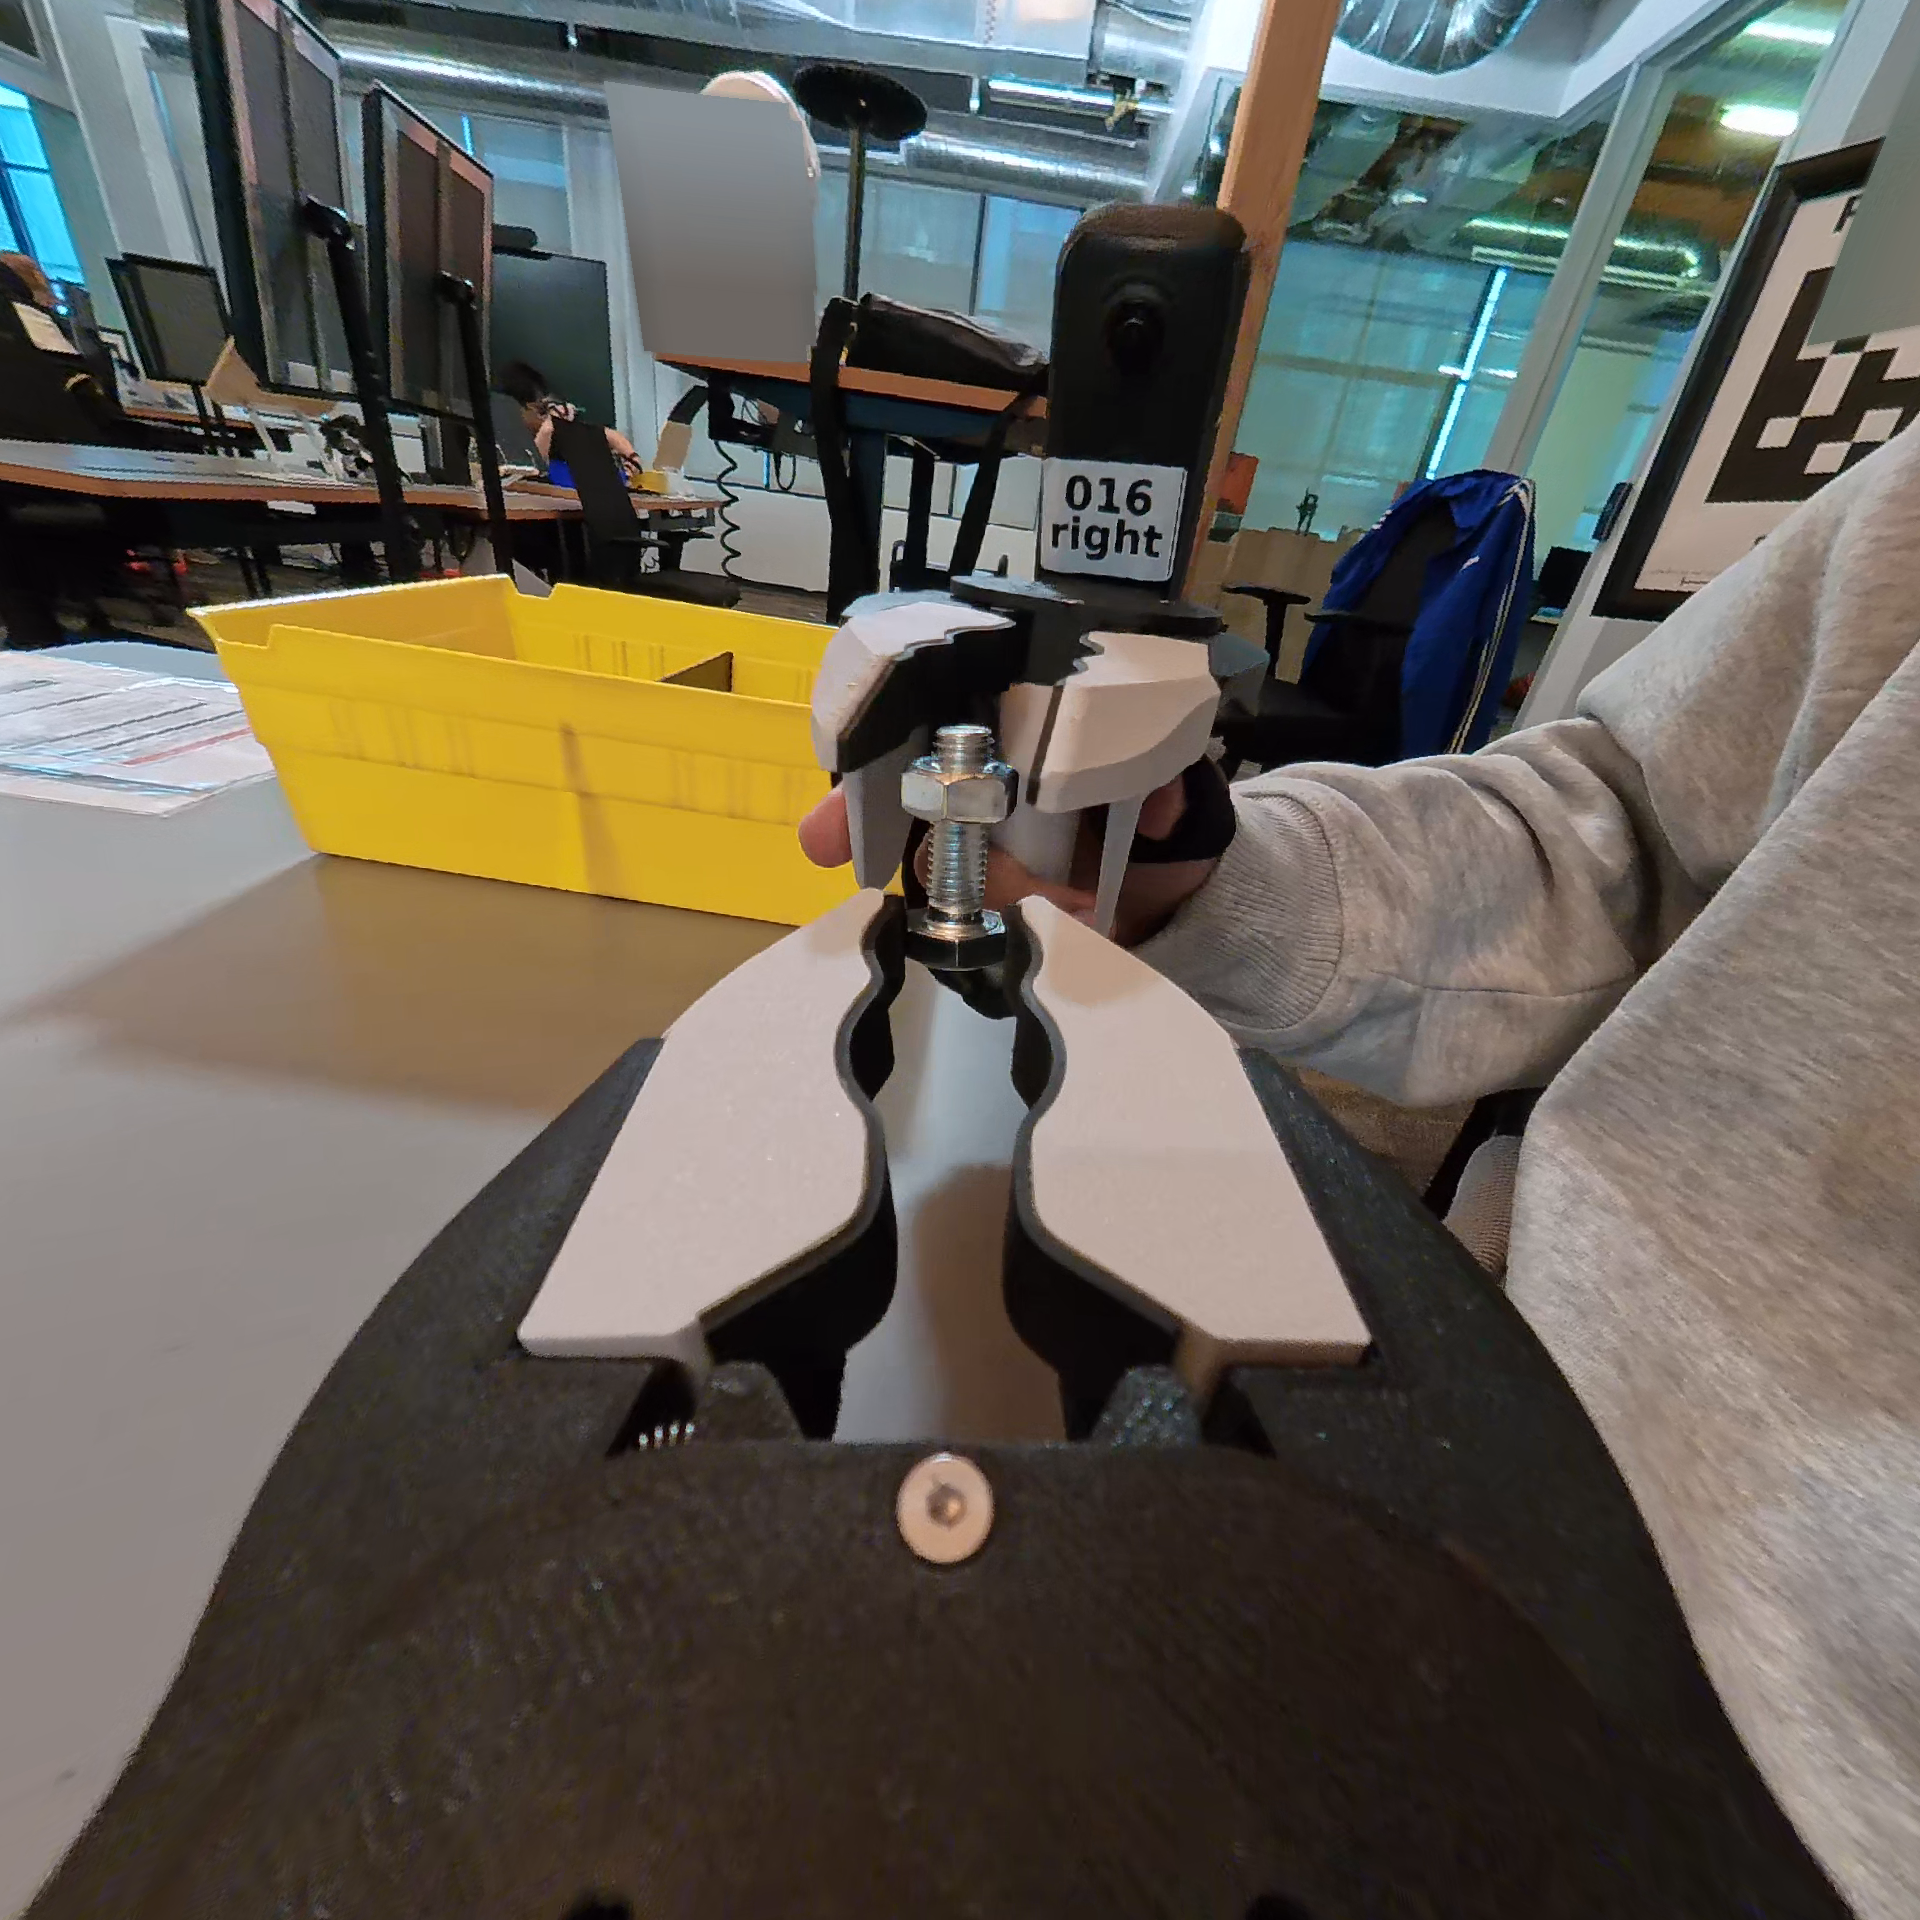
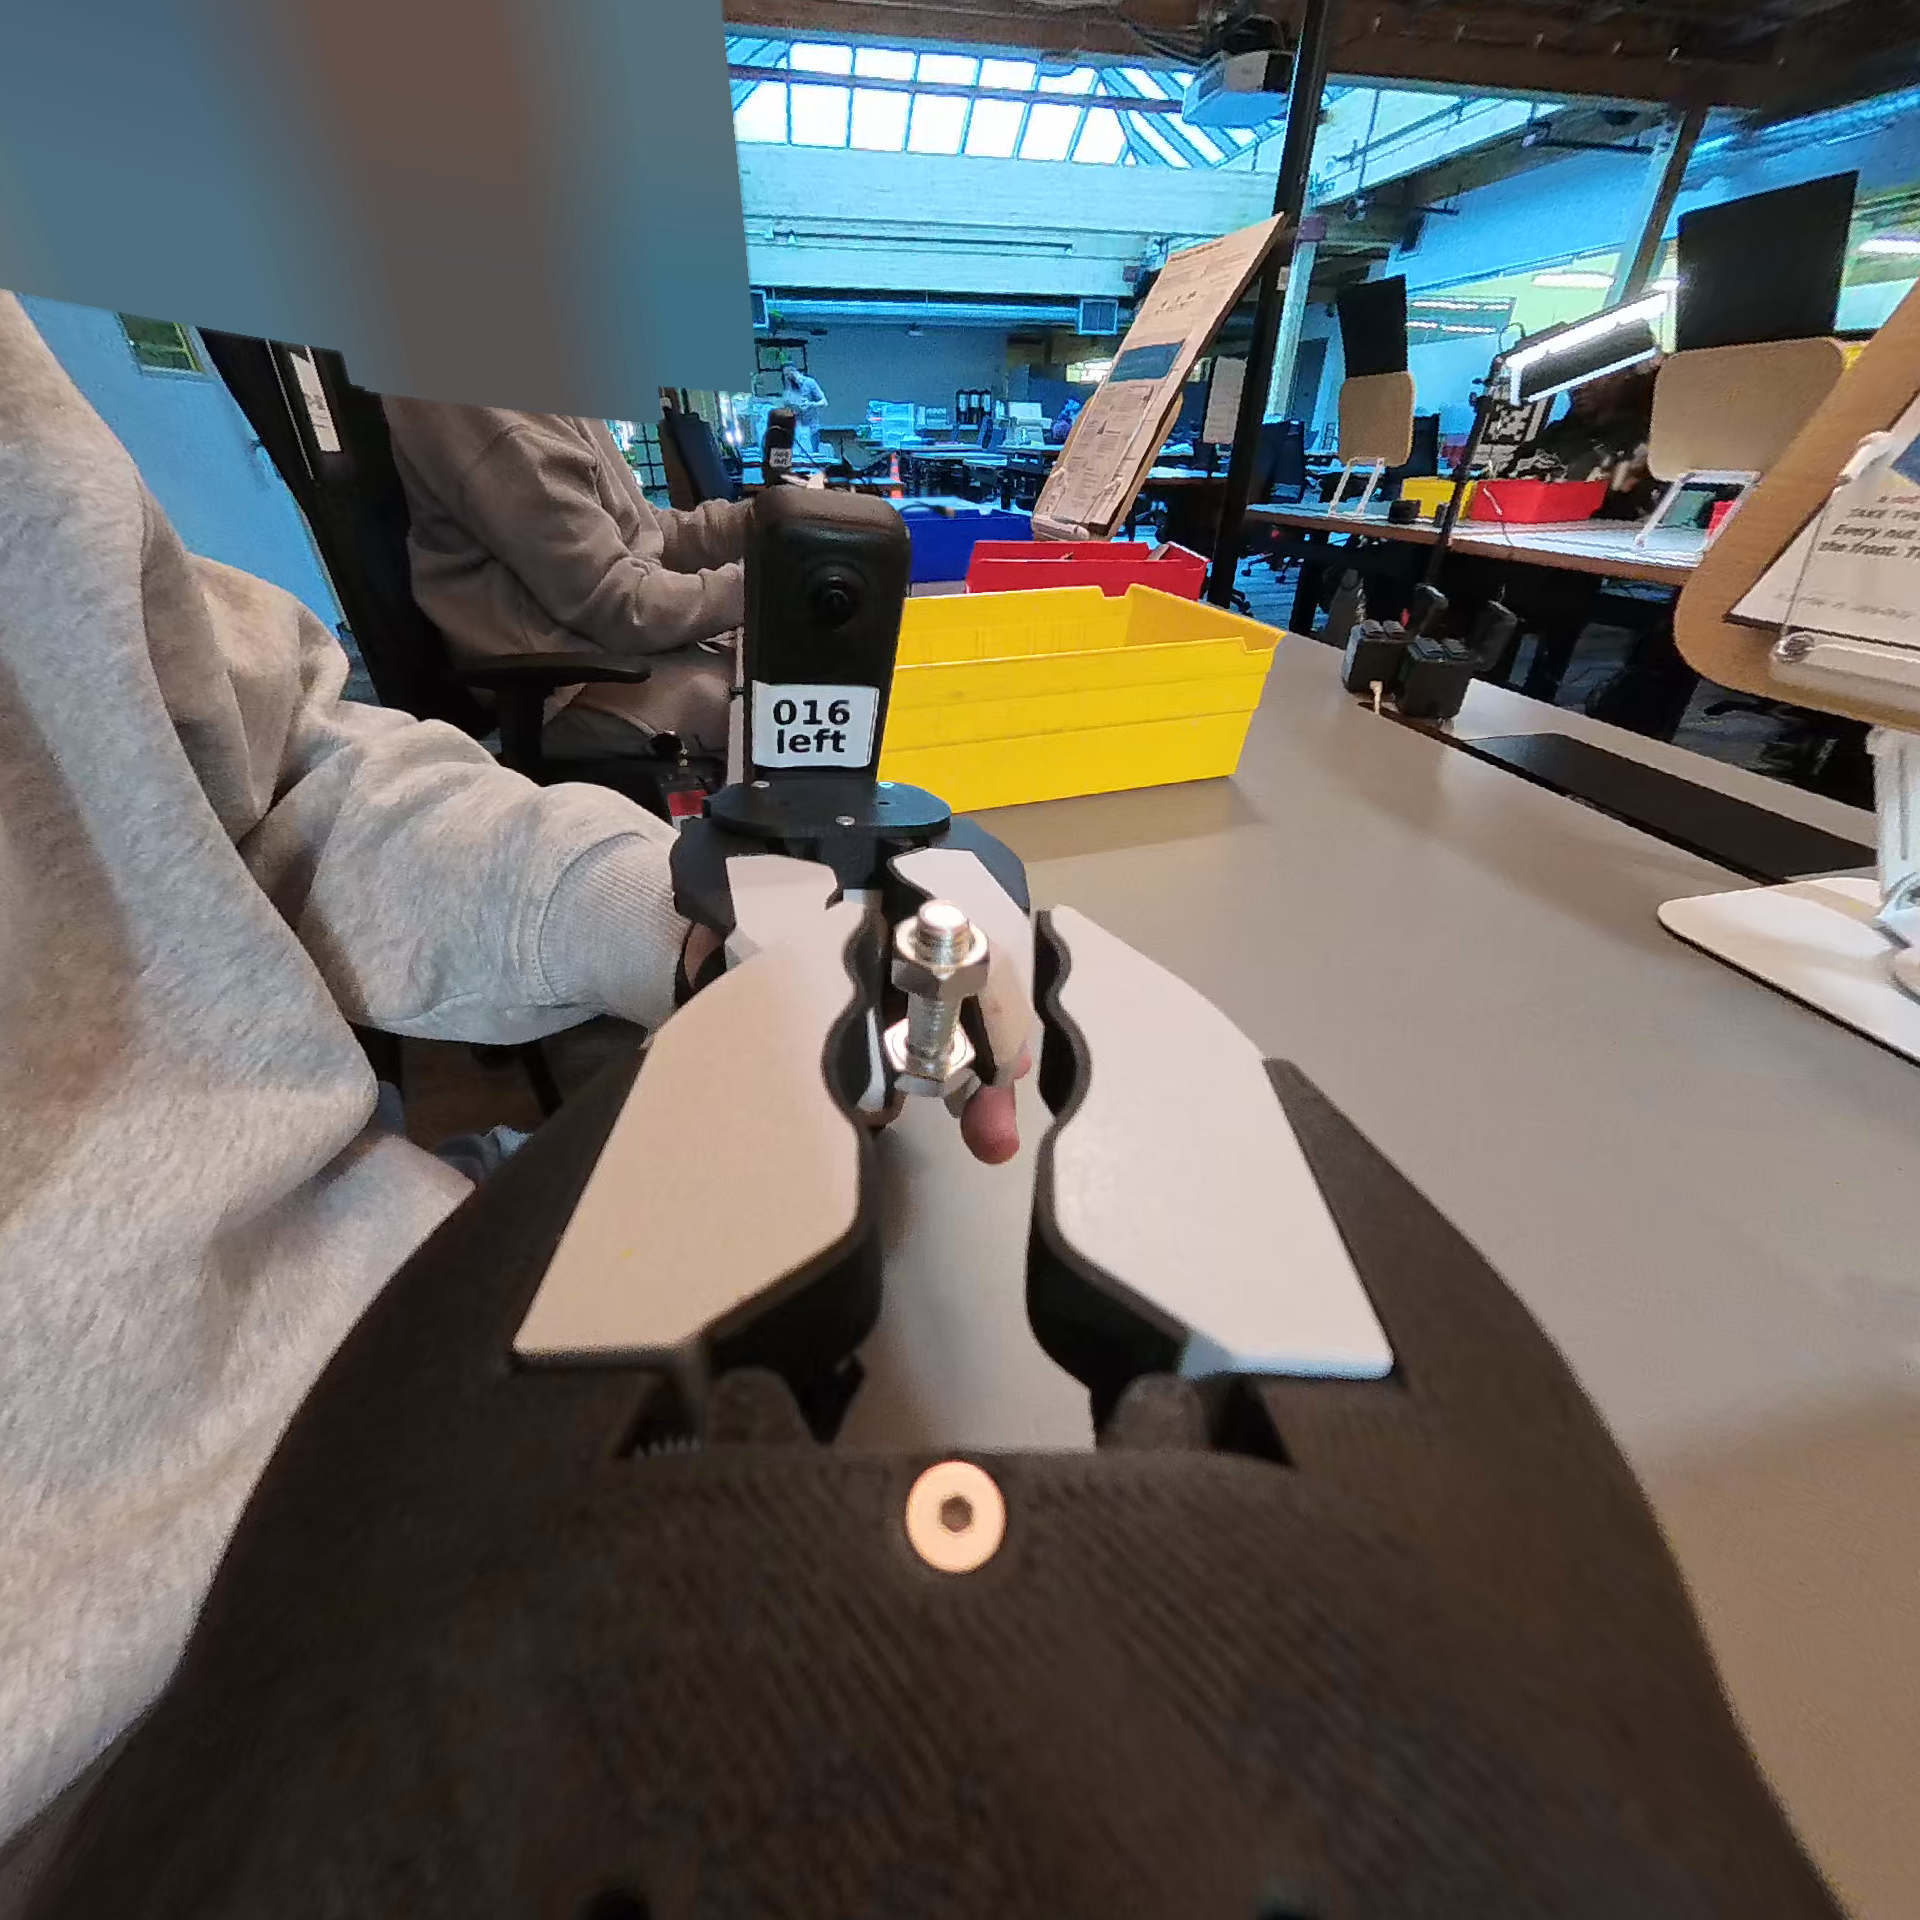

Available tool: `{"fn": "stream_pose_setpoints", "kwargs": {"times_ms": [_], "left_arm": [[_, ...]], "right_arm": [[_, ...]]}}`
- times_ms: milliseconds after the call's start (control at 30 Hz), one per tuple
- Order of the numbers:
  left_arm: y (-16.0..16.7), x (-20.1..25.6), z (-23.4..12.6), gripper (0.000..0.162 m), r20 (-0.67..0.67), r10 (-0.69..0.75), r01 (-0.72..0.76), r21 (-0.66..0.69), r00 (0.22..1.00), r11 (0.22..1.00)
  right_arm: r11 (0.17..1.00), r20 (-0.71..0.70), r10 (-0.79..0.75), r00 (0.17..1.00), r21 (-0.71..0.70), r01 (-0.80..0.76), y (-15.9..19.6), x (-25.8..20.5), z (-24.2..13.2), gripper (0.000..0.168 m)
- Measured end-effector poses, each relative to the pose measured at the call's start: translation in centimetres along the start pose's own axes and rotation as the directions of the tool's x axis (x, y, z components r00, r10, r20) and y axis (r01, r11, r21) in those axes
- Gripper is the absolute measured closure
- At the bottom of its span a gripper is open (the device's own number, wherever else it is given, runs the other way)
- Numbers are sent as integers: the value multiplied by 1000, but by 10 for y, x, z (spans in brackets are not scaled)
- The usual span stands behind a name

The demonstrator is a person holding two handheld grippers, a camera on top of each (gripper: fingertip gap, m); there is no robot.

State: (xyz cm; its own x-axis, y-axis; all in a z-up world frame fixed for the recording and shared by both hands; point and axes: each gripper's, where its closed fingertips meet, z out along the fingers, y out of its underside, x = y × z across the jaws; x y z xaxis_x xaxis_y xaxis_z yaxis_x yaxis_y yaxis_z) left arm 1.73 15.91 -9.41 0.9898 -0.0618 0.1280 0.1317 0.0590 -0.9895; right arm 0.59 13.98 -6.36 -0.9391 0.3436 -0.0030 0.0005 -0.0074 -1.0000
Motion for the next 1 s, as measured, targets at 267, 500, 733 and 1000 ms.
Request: {"fn": "stream_pose_setpoints", "kwargs": {"times_ms": [267, 500, 733, 1000], "left_arm": [[-7, -7, -4, 144, 12, -52, 51, 58, 999, 997], [-9, -10, -6, 143, 22, -63, 61, 79, 998, 995], [-8, -8, -5, 143, 18, -51, 49, 73, 999, 996], [-11, -9, -6, 143, 15, -66, 65, 92, 998, 994]], "right_arm": [[999, -28, 30, 999, 11, -30, 0, 9, -5, 149], [999, -27, 40, 999, 37, -39, -4, 7, -5, 150], [999, -35, 46, 998, 29, -45, -2, 5, -1, 152], [995, -66, 64, 996, 85, -58, -12, 11, -8, 155]]}}
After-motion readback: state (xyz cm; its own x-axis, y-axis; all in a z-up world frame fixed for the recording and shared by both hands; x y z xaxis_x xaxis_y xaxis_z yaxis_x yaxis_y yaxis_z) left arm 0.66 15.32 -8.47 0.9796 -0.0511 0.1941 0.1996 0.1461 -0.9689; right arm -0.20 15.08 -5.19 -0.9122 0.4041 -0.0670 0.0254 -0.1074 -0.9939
